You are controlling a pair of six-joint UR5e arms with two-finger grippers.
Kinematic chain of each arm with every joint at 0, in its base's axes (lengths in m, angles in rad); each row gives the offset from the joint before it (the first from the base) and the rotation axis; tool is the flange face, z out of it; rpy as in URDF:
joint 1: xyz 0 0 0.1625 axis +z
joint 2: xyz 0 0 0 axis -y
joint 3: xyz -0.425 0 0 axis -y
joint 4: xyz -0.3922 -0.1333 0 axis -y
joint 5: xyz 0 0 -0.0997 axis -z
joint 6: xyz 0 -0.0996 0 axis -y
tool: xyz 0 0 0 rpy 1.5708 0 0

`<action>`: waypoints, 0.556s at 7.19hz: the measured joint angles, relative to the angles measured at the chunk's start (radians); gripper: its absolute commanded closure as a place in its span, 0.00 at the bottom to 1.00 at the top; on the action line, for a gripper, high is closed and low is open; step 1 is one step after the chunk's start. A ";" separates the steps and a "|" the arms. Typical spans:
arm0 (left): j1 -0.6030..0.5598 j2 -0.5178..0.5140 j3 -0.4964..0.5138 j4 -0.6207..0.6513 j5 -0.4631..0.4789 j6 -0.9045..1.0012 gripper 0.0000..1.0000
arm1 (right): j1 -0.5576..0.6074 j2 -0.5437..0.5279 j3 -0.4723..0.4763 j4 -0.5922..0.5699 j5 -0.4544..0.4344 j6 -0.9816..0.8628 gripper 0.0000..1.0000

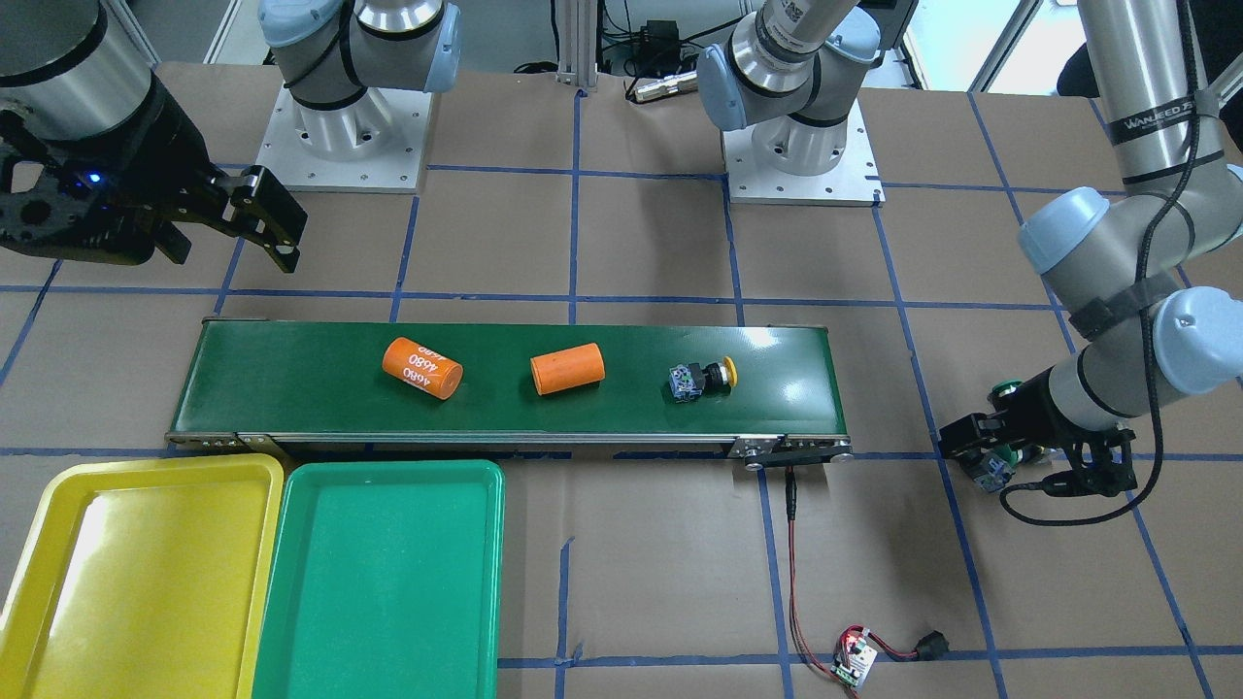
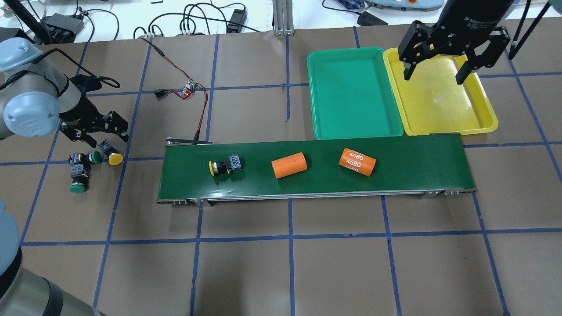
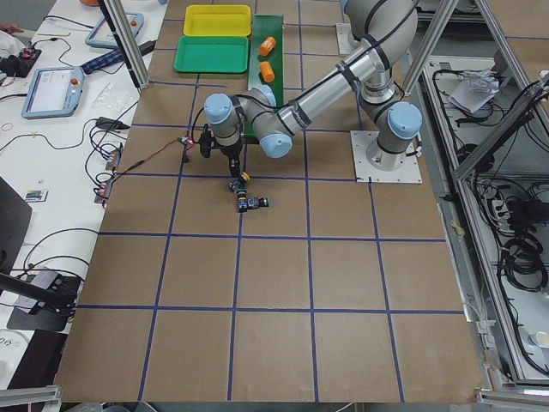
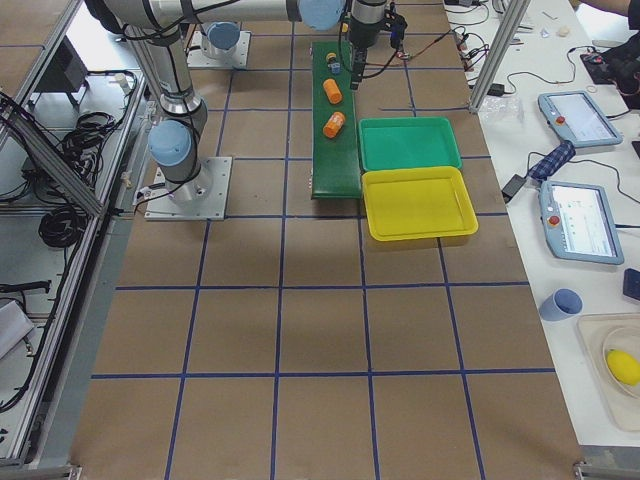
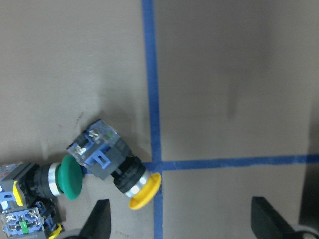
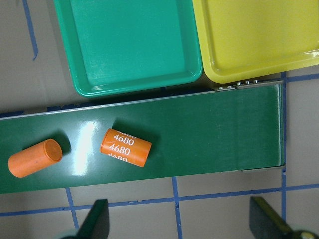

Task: Sort buttons by color to trays
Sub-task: 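Grasp another push button from the pile with the left gripper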

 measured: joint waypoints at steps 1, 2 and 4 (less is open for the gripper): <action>0.013 -0.017 -0.005 0.023 0.034 -0.088 0.00 | 0.019 -0.002 0.002 -0.001 -0.001 0.005 0.00; 0.037 -0.027 -0.017 0.030 0.052 -0.182 0.00 | 0.042 -0.003 0.003 -0.005 -0.004 0.010 0.00; 0.068 -0.034 -0.059 0.034 0.058 -0.353 0.00 | 0.072 -0.004 0.008 -0.026 -0.010 0.022 0.00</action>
